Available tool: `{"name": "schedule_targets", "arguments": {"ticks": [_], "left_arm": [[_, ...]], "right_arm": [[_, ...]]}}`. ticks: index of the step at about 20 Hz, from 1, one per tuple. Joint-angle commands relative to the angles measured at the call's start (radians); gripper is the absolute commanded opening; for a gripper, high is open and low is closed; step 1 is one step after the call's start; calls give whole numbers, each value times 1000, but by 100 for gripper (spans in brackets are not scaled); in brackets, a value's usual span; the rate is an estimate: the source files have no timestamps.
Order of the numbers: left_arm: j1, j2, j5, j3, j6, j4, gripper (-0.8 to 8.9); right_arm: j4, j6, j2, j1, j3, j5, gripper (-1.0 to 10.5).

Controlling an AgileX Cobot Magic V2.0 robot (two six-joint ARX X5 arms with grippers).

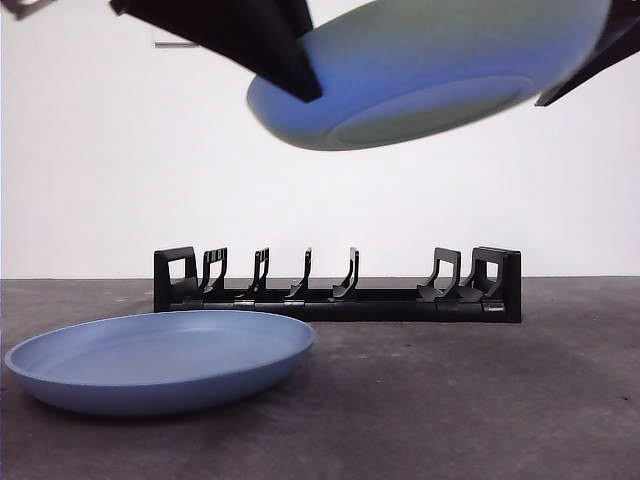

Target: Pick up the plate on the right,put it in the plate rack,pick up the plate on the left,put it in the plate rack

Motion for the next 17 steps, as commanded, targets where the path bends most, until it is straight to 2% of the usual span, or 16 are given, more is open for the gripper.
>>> {"name": "schedule_targets", "arguments": {"ticks": [1, 7, 10, 12, 14, 17], "left_arm": [[2, -3, 3, 2, -98, 9, -8], [4, -3, 69, 2, -238, 23, -8], [12, -3, 109, 2, -299, 35, -8], [37, -3, 142, 2, -388, 80, -8], [88, -3, 195, 2, -490, 157, -8], [208, -3, 303, 2, -666, 314, -8]], "right_arm": [[14, -3, -2, -5, 6, -30, 453], [103, 35, -24, -5, 64, -61, 475], [194, 90, -68, -5, 109, -49, 474], [294, 138, -134, -5, 139, 19, 474], [352, 153, -204, -5, 158, 134, 473], [347, 153, -301, -5, 159, 250, 473]]}}
